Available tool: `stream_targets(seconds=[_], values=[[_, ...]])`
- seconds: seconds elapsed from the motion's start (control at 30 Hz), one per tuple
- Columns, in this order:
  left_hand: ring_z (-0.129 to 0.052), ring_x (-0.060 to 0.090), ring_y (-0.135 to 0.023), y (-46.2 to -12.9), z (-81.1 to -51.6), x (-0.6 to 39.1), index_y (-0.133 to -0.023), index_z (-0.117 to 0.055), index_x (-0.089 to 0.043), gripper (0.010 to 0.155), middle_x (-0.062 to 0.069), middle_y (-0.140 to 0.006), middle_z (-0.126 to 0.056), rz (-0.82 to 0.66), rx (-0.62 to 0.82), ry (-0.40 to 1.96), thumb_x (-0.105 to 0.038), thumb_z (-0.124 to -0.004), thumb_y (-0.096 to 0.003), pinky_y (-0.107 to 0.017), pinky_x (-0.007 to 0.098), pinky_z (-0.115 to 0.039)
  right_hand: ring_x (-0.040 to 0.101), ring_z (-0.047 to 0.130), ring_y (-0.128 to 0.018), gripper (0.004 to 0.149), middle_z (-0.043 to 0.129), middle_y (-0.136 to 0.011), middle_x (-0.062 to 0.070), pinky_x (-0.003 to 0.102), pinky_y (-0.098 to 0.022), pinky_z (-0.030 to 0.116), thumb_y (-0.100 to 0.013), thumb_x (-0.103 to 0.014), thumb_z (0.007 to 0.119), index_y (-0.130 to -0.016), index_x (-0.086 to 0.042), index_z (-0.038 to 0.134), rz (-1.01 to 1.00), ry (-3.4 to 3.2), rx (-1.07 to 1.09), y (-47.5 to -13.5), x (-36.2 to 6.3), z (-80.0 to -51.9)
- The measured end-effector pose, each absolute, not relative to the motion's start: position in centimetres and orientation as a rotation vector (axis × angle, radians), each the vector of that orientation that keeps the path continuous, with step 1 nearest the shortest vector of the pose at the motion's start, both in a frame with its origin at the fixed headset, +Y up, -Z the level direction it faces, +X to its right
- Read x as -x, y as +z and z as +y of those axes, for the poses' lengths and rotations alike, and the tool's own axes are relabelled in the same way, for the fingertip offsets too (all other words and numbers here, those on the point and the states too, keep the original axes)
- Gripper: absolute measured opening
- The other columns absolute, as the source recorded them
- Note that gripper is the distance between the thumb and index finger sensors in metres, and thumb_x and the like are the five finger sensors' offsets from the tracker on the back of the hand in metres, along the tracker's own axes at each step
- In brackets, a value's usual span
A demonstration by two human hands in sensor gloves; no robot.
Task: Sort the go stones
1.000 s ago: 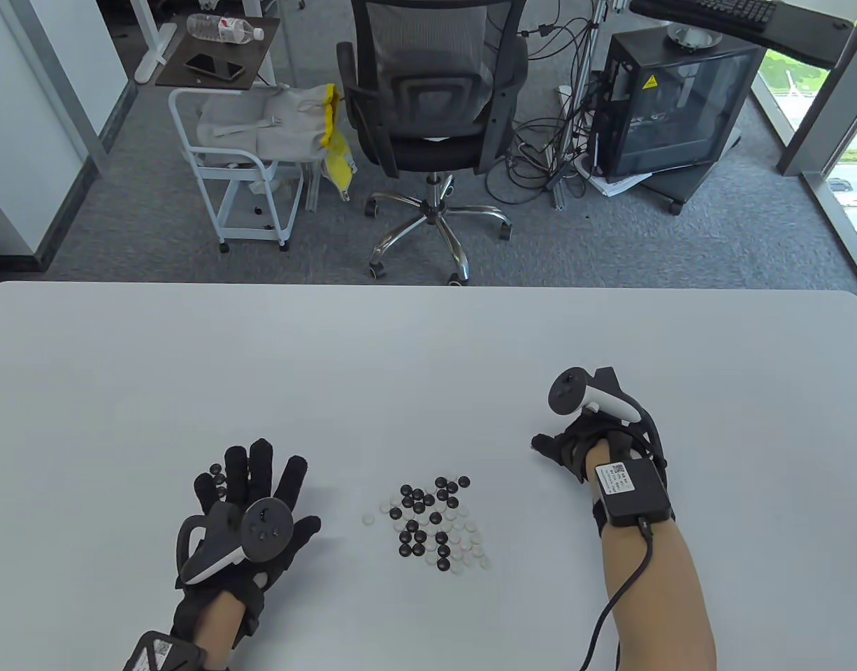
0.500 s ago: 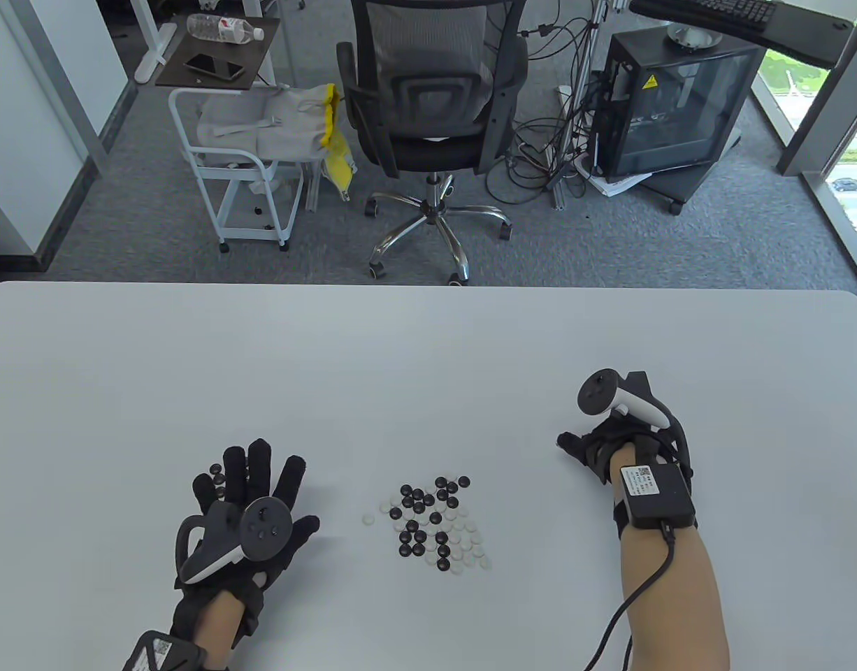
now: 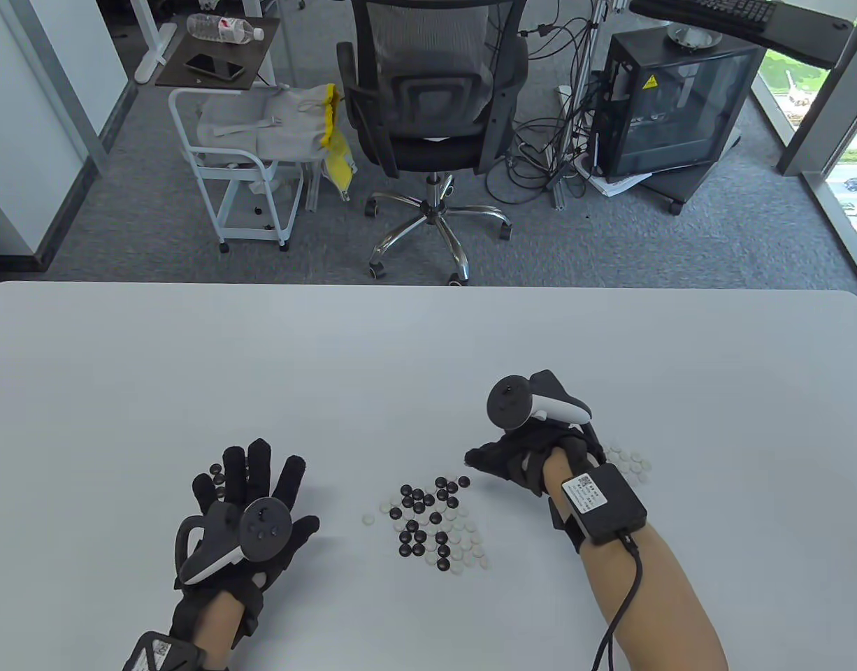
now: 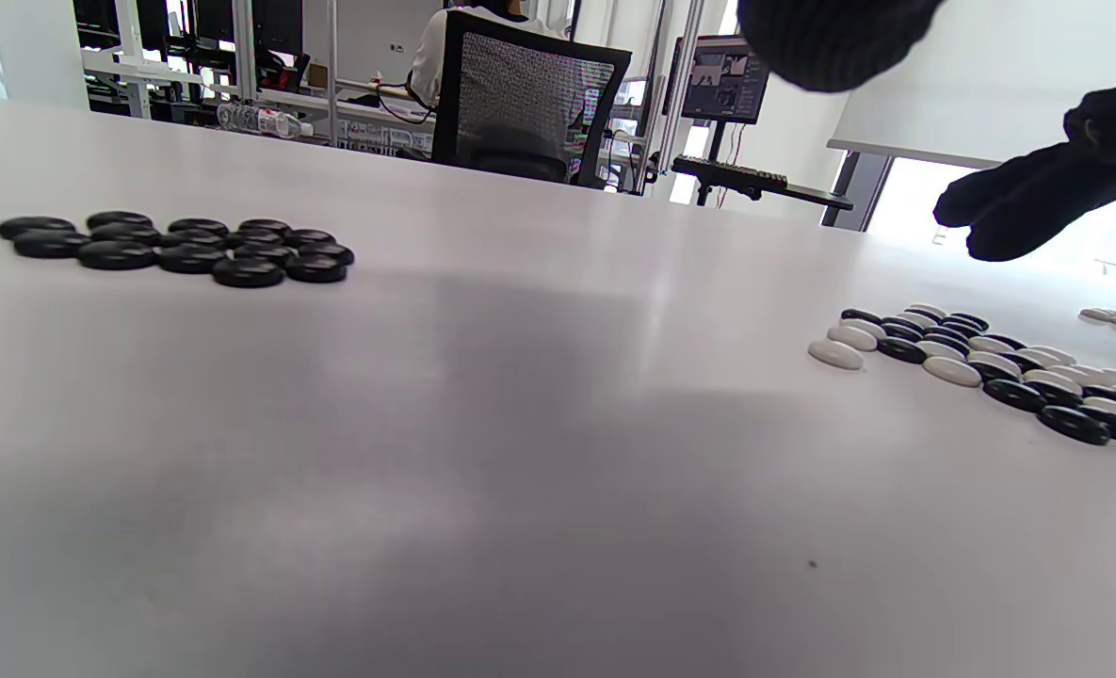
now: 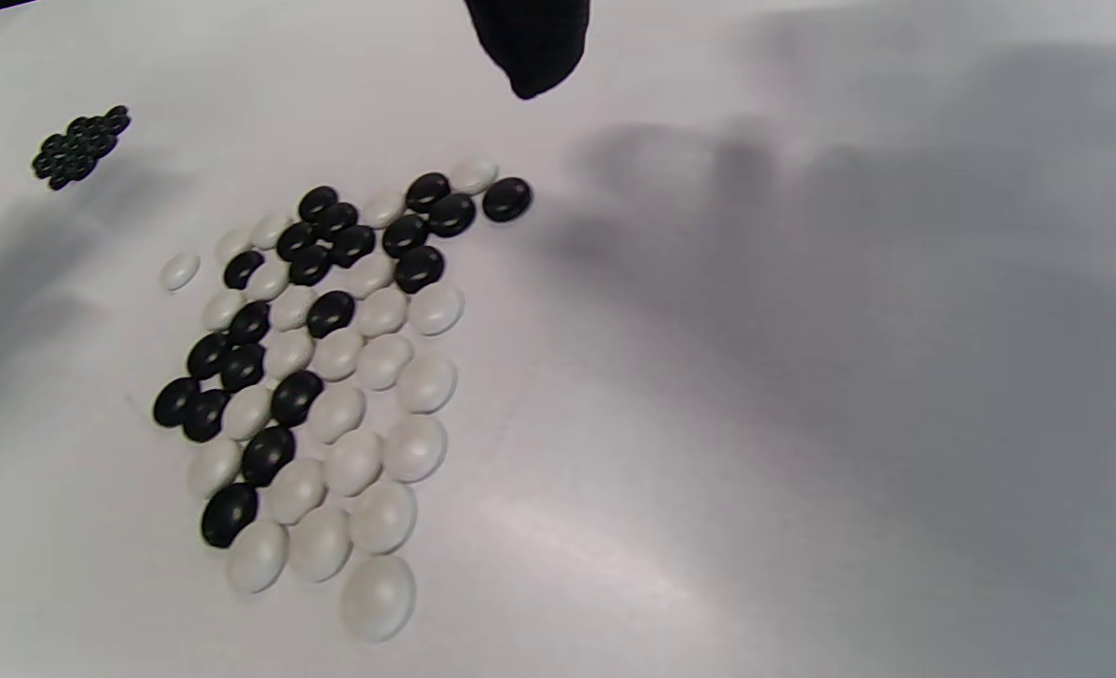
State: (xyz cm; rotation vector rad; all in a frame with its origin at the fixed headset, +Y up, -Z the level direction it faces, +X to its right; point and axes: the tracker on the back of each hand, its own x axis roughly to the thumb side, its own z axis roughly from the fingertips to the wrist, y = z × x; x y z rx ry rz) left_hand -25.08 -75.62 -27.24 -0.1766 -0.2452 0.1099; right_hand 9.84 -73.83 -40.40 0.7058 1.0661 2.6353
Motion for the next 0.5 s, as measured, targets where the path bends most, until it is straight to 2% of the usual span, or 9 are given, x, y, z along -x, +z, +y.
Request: stream_targets(seconds=[0.17, 0.33, 0.5], values=[[0.016, 0.055, -0.096, -27.2, -75.6, 25.1, -0.119, -0.014, -0.021, 0.081, 0.028, -0.113, 0.014, -0.245, 0.175, 0.112, -0.056, -0.056, -0.0589, -0.053, 0.083, -0.001, 0.068, -0.002, -0.092, 0.070, 0.008, -0.112, 0.043, 0.092, -0.055, 0.013, -0.062, -0.050, 0.051, -0.116, -0.006, 0.055, 1.128, 2.627, -0.812, -39.8, -7.4, -75.1], [0.016, 0.055, -0.096, -27.2, -75.5, 25.3, -0.119, -0.014, -0.022, 0.081, 0.028, -0.113, 0.014, -0.245, 0.164, 0.125, -0.056, -0.056, -0.0588, -0.053, 0.083, -0.001, 0.069, -0.003, -0.091, 0.070, 0.007, -0.111, 0.044, 0.092, -0.054, 0.013, -0.062, -0.050, 0.050, -0.117, -0.006, 0.053, 1.184, 2.622, -0.781, -40.0, -7.0, -76.6], [0.016, 0.055, -0.096, -27.2, -75.6, 25.3, -0.119, -0.014, -0.021, 0.081, 0.028, -0.113, 0.014, -0.245, 0.164, 0.127, -0.056, -0.056, -0.0588, -0.053, 0.083, -0.001, 0.069, -0.003, -0.091, 0.070, 0.007, -0.111, 0.044, 0.092, -0.055, 0.013, -0.062, -0.051, 0.050, -0.117, -0.007, 0.051, 1.154, 2.616, -0.682, -41.0, -7.8, -77.0]])
